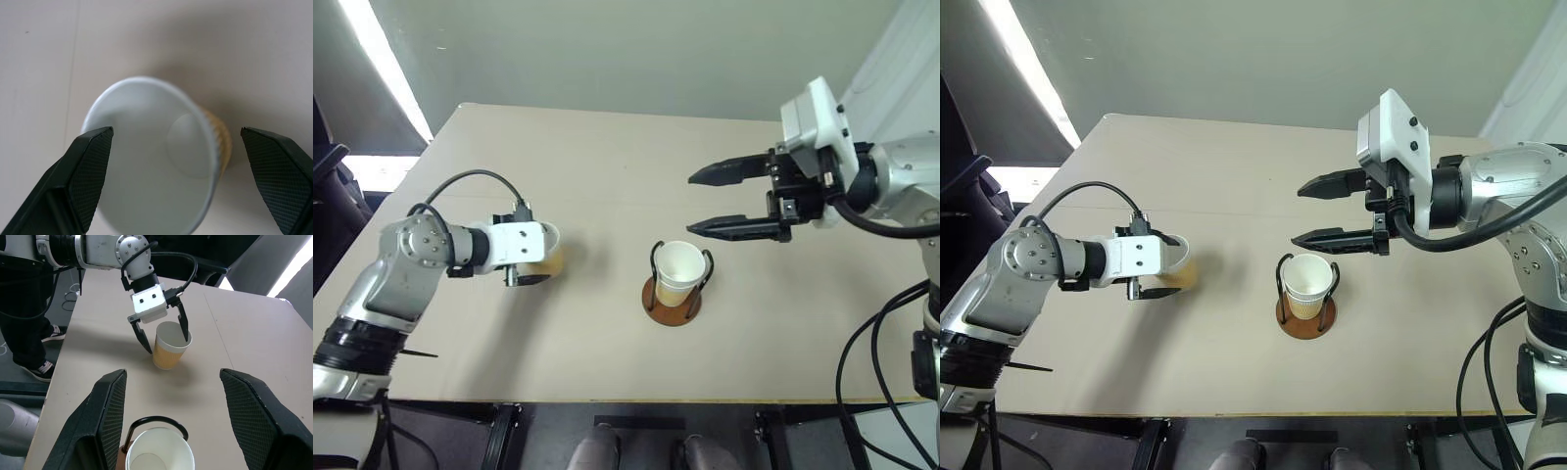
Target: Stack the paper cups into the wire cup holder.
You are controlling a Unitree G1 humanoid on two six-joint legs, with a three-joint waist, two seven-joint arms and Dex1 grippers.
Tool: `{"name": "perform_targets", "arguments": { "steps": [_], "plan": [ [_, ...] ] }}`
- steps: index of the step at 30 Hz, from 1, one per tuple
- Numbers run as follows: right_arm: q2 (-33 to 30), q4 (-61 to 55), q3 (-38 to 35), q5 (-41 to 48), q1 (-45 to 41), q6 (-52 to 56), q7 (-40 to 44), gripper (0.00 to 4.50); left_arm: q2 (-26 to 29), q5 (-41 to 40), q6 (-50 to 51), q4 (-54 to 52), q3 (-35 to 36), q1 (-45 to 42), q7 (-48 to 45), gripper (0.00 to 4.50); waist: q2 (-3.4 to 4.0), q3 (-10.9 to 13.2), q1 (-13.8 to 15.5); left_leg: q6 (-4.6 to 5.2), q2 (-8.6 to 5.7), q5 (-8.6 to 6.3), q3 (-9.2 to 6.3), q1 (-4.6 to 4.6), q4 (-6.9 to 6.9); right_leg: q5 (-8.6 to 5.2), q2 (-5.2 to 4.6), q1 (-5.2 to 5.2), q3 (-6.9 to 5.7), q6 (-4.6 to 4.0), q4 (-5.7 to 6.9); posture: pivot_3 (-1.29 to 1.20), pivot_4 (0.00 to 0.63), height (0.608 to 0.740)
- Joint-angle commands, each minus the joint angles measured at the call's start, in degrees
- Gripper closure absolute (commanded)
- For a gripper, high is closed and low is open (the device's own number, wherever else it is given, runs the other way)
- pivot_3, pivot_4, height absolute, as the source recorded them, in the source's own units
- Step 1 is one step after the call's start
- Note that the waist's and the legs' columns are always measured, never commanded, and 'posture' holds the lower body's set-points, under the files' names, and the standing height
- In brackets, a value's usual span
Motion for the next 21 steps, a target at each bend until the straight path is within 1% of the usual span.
{"name": "perform_targets", "arguments": {
  "steps": [1,8,10,11,17,21],
  "plan": [
    [-0.97,-0.44,-1.41,0.81,-0.49,-0.63,-0.5,1.42,-0.33,0.02,-1.04,0.28,-0.2,-1.21,-1.1,1.21,0.0,0.0,0.0,0.0,0.0,0.0,0.0,0.0,0.0,0.0,0.0,0.0,0.0,0.0,0.01,0.0,0.15,0.74],
    [-1.4,0.59,-1.97,0.77,0.6,-0.88,-0.56,1.42,-1.74,-2.29,0.07,0.81,-0.5,-3.55,-4.92,3.71,-0.01,0.0,0.07,0.0,0.0,0.0,0.0,-0.01,0.02,0.0,0.0,0.01,0.0,0.0,0.01,0.0,0.15,0.74],
    [-2.39,1.75,-2.12,-0.22,1.88,-2.5,0.55,1.42,-2.38,-3.59,1.01,0.44,-0.05,-4.8,-6.11,4.32,-0.01,0.0,0.07,0.0,0.0,0.0,0.01,-0.01,0.03,0.0,0.0,0.0,0.01,0.0,0.02,0.0,0.15,0.74],
    [-2.9,2.2,-2.13,-0.64,2.44,-3.26,1.07,1.42,-2.63,-4.2,1.45,0.22,0.12,-5.32,-6.6,4.46,-0.01,-0.01,0.13,0.0,0.0,0.0,0.0,-0.01,0.02,0.0,0.0,0.01,0.0,0.0,0.03,0.0,0.15,0.74],
    [-4.82,3.48,-2.16,-1.02,4.41,-6.25,2.62,1.42,-3.79,-7.6,2.73,-1.46,0.62,-8.8,-8.86,4.46,-0.01,-0.01,0.11,0.0,0.0,0.0,0.02,-0.02,0.02,0.0,0.0,0.0,0.01,0.0,0.04,0.0,0.15,0.74],
    [-6.28,3.21,-1.64,-1.58,5.54,-7.19,3.28,1.42,-4.64,-11.9,5.74,-3.65,1.73,-11.95,-10.97,4.46,-0.01,-0.01,0.11,0.0,0.01,0.0,0.03,-0.03,0.03,0.0,0.0,0.01,0.0,0.01,0.03,0.0,0.15,0.74]
  ]
}}
